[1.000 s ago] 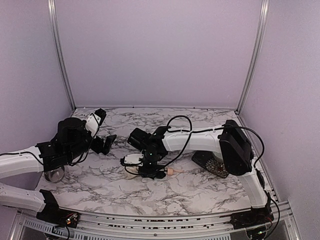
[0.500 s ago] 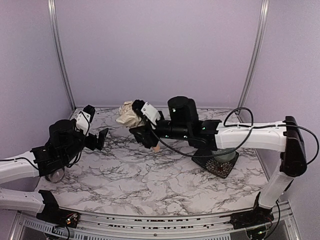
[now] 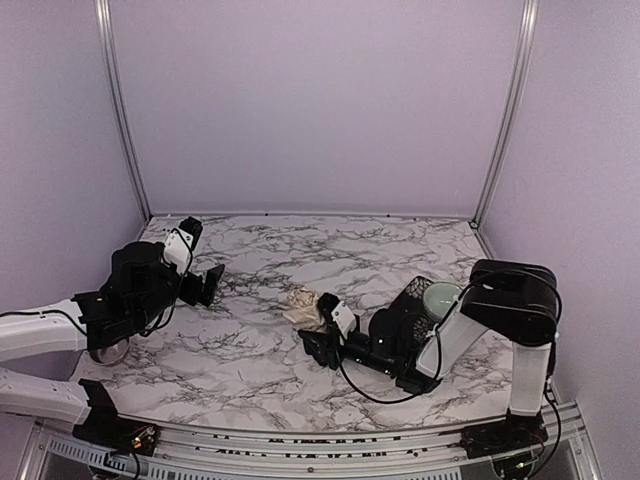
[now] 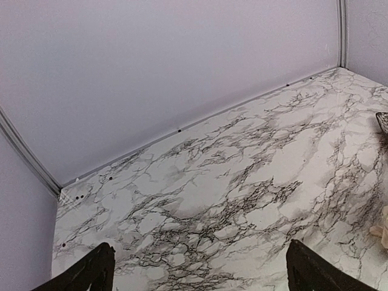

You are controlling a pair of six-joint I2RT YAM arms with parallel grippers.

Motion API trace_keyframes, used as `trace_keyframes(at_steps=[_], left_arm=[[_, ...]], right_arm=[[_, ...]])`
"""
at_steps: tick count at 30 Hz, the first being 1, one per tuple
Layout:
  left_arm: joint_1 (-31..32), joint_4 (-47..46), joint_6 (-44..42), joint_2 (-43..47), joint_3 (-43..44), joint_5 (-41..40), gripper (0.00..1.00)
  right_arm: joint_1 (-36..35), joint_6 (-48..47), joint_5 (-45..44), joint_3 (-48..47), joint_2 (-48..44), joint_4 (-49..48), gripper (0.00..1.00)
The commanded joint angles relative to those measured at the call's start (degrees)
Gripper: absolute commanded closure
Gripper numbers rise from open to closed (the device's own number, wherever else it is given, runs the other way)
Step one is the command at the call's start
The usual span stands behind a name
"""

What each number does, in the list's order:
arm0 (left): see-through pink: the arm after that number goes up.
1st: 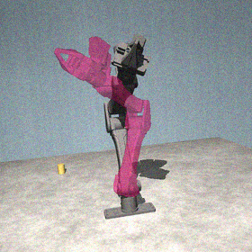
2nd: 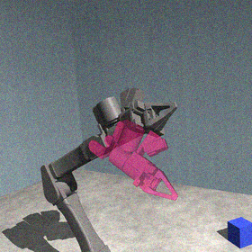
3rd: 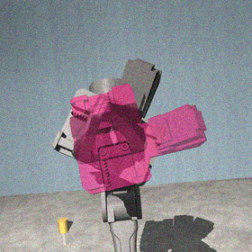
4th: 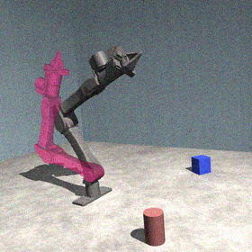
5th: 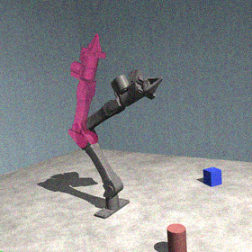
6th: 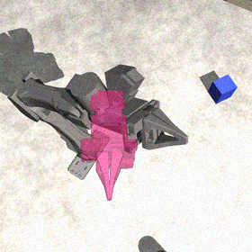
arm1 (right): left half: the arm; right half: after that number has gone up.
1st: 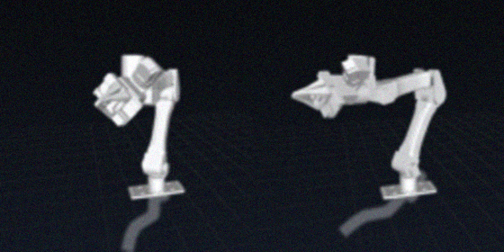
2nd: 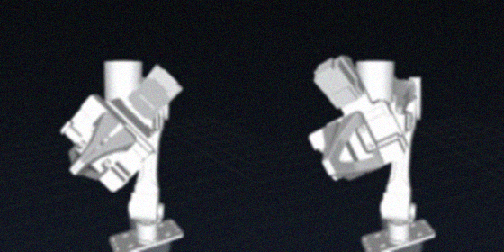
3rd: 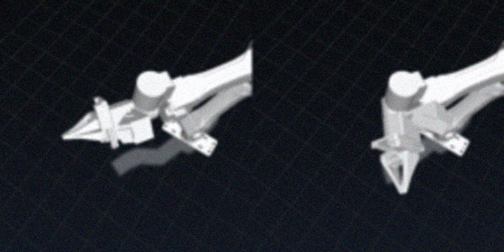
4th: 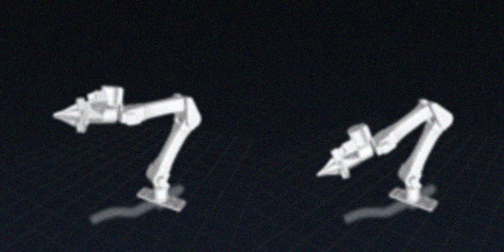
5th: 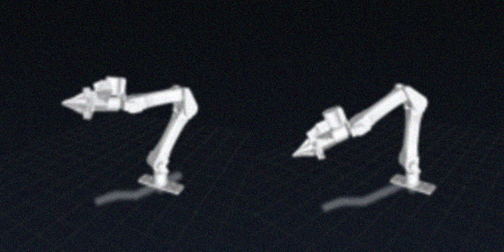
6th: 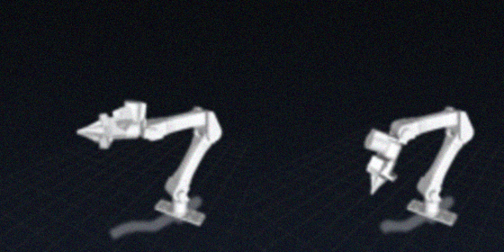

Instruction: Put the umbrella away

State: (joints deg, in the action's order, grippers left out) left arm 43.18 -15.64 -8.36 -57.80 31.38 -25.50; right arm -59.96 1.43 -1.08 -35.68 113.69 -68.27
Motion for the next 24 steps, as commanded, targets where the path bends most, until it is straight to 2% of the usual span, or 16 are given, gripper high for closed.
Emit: trace_keyframes(at_steps=[1,4,6,8,11,13,15,18,19,21,24], left_arm=[[0.1,-1.9,-0.7,-0.6,1.2,0.8,0.01],[0.1,-1.9,-0.6,-0.7,1.5,1.3,0.01],[0.1,-1.9,-0.6,-0.7,1.5,1.7,0.01],[0.1,-1.9,-0.5,-0.6,1.4,1.7,0.01],[0.1,-1.9,-0.1,-0.2,1.1,1.6,0.01],[0.1,-1.9,0.1,-0.3,1.3,1.4,0.01],[0.0,-1.7,0.4,-0.3,1.5,1.4,0.01],[0.1,-1.3,0.6,-0.1,1.7,2.0,0.01],[0.1,-1.2,1.0,0.2,1.6,2.1,0.01],[0.1,-1.0,1.2,0.5,1.5,2.4,0.01],[0.1,-0.6,1.5,0.4,1.5,2.8,0.01]], right_arm=[[-1.9,5.5,-3.7,3.2,1.6,-12.4,1.0],[-2.3,2.3,-5.6,2.8,-1.5,-10.5,1.0],[-2.3,0.6,-7.3,-0.4,-5.8,-2.7,1.0],[-2.4,0.2,-11.9,-7.1,-10.3,15.1,1.0],[-2.3,5.4,-23.8,-20.8,-13.4,42.2,1.0],[-1.9,10.1,-27.0,-27.7,-13.7,54.2,1.0],[-1.3,13.3,-21.3,-31.8,-14.1,59.9,1.0],[-0.1,12.9,2.8,-34.2,-15.3,59.4,1.0],[0.1,14.3,5.9,-35.9,-15.3,60.2,1.0],[0.3,17.3,0.6,-40.5,-14.5,67.9,0.99],[0.7,19.5,-16.3,-44.5,-13.1,79.9,0.98]])
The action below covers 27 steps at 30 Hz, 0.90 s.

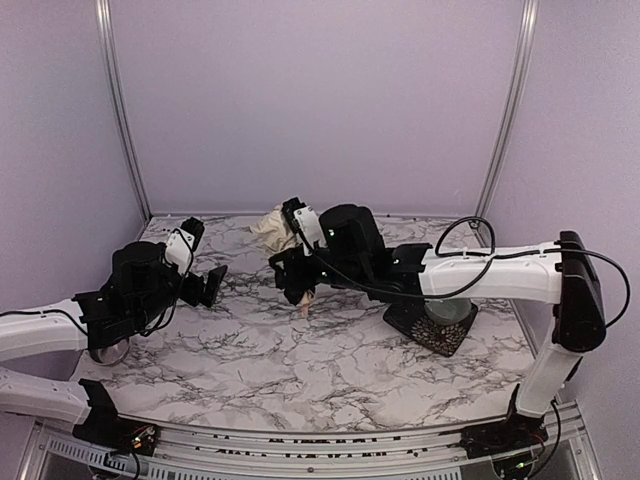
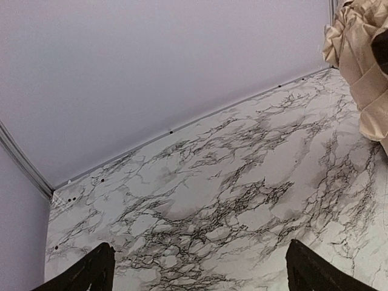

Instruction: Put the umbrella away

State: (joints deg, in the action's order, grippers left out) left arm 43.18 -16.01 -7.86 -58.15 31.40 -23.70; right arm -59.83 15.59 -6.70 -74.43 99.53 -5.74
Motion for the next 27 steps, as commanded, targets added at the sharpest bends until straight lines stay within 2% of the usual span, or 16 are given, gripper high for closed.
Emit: trace_keyframes(at_steps=[1,4,6,13,17,18,20,21,25,26,27], left_arm=[[0.0,-0.1,1.3,0.6,1.5,0.9,0.01],[0.1,0.9,2.4,-0.4,2.1,-1.8,0.01],[0.1,1.6,3.2,-1.3,2.7,-3.9,0.01],[0.1,4.6,6.0,-5.9,5.4,-10.1,0.01],[0.1,8.3,6.9,-9.4,8.6,-11.8,0.01],[0.2,8.5,7.0,-10.1,9.0,-11.7,0.01],[0.2,8.5,6.9,-10.5,9.4,-11.4,0.01],[0.2,8.5,6.8,-10.5,9.3,-11.2,0.01],[0.3,8.5,6.2,-9.1,8.4,-10.7,0.01],[0.3,8.4,6.0,-8.8,8.0,-10.6,0.01],[0.3,8.0,5.9,-8.3,7.8,-10.5,0.01]], right_arm=[[0.7,6.3,-15.9,-6.2,1.5,19.9,0.95],[1.2,12.9,-27.5,-9.9,4.1,30.5,0.93],[1.2,17.7,-30.8,-13.3,6.6,38.4,0.93],[1.1,28.8,-36.4,-19.3,16.5,50.0,0.87],[1.1,36.0,-34.0,-24.1,22.9,55.8,0.79],[1.0,36.7,-33.0,-24.2,24.0,55.7,0.74],[0.9,37.2,-30.9,-23.6,25.3,53.3,0.52],[0.9,36.8,-29.6,-23.1,25.9,51.9,0.44],[0.7,35.4,-25.1,-22.8,27.0,47.6,0.3],[0.7,35.2,-24.7,-22.9,26.8,47.1,0.18],[0.6,34.7,-24.5,-23.1,26.5,46.9,0.15]])
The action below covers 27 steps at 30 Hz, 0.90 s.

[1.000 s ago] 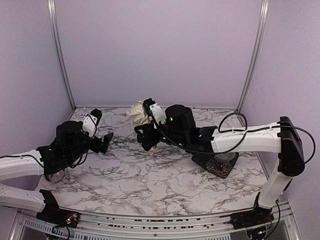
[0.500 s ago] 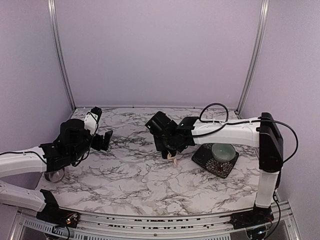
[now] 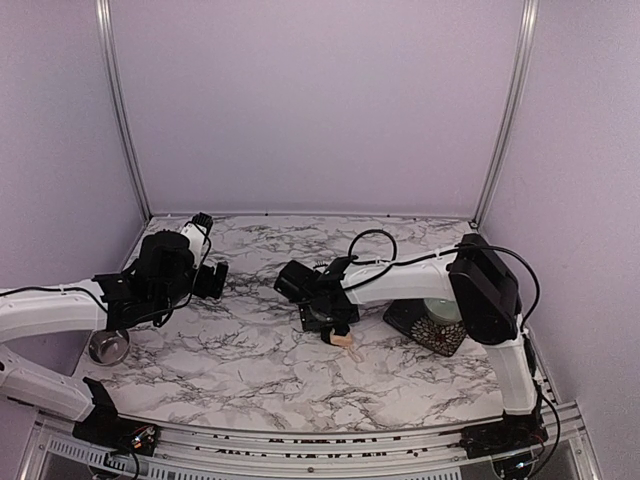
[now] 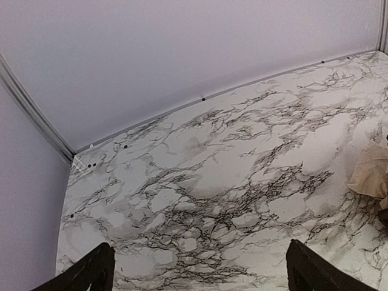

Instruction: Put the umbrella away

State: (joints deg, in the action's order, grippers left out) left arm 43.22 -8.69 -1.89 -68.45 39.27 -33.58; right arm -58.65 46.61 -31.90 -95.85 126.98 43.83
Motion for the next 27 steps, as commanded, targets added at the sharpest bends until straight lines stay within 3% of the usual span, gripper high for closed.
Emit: trace_keyframes(at_steps=[1,3,4,5,10,13,16,18,19,23,27], left_arm=[[0.3,0.5,0.0,2.3,-0.3,-0.3,0.01],[0.3,0.3,-0.1,2.3,-0.5,0.0,0.01],[0.3,0.3,-0.1,2.2,-0.4,0.0,0.01],[0.3,0.4,-0.1,2.1,-0.3,0.1,0.01],[0.3,0.5,-0.2,1.1,-0.1,0.9,0.01],[0.3,-0.3,-0.4,-0.2,0.1,2.3,0.01],[-0.6,0.3,1.6,-2.9,1.9,1.8,0.01],[-2.5,0.2,3.1,-4.2,2.5,3.1,0.01],[-3.6,0.0,4.4,-4.6,2.5,4.1,0.01],[-13.2,-2.8,7.0,-4.9,2.1,6.1,0.01],[-20.9,-5.7,6.4,-5.4,-0.1,3.1,0.01]], right_arm=[[-0.7,3.2,0.7,-1.9,-1.7,-2.7,0.14],[-1.3,1.7,-0.4,-2.1,-4.0,-2.8,0.11],[-1.5,0.9,-0.8,-2.2,-5.4,-3.2,0.02],[-1.5,-0.4,-0.7,-2.0,-7.0,-3.6,0.0],[0.2,-10.0,1.9,1.5,-18.0,-8.9,0.0],[4.6,-17.0,5.8,8.4,-27.1,-17.3,0.0],[15.8,-22.4,16.3,17.2,-35.3,-26.2,0.0],[25.9,-23.5,27.9,20.5,-38.1,-27.9,0.0],[30.6,-24.3,29.6,21.5,-39.3,-27.8,0.0],[44.6,-29.4,27.4,27.5,-44.6,-30.7,0.0],[50.5,-35.4,21.9,32.4,-48.1,-32.2,0.0]])
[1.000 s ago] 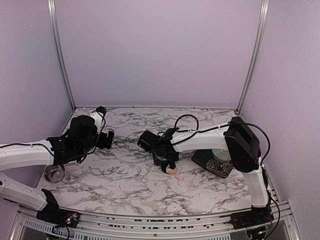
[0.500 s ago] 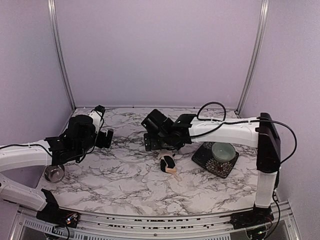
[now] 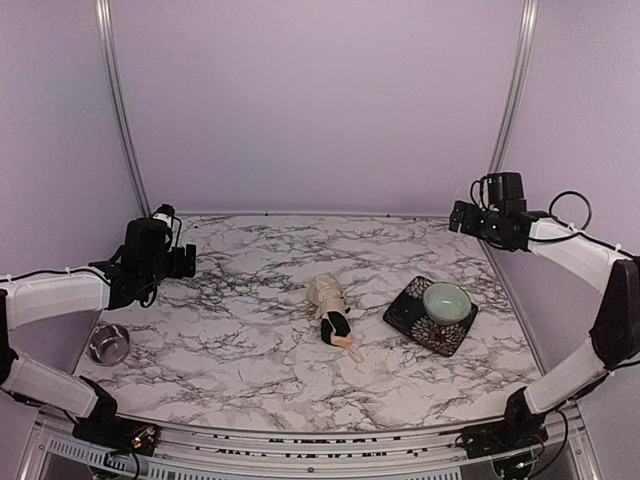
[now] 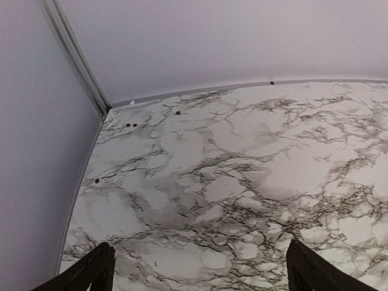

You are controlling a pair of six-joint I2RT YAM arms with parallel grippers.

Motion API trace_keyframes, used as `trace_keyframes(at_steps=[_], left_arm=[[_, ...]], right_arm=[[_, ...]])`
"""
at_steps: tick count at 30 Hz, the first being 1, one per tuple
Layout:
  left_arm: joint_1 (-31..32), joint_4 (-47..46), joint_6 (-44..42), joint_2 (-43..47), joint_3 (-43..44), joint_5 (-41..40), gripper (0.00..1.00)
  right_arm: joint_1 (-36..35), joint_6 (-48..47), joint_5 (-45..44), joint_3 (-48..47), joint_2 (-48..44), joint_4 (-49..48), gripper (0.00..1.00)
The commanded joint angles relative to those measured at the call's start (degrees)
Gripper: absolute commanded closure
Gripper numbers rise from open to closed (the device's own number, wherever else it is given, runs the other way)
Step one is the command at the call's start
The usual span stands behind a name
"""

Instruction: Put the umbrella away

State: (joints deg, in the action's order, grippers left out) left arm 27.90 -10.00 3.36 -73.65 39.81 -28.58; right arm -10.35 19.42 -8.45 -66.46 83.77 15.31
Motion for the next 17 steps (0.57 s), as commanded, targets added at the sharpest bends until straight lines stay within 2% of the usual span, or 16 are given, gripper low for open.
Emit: trace_keyframes(at_steps=[1,4,8,12,17], left_arm=[[-6.7,-5.8,0.4,-0.1,-1.7,-3.7,0.01],[-9.5,-12.5,-2.9,0.4,-5.9,-8.4,0.01],[-12.3,-24.0,-5.6,0.5,-12.2,-10.1,0.01],[-15.1,-35.3,-8.0,-1.1,-18.8,-8.6,0.01],[-17.8,-38.2,-6.6,-3.9,-20.3,-5.0,0.01]], right_arm=[[3.4,-9.3,-2.7,5.2,-6.2,-5.0,0.0],[7.5,-11.5,0.8,14.6,-11.4,-12.8,0.0],[13.5,-9.0,2.9,25.6,-17.0,-23.0,0.0],[14.4,-8.6,-3.9,35.7,-18.6,-33.4,0.0],[14.4,-8.1,-7.3,41.7,-16.3,-42.6,0.0]])
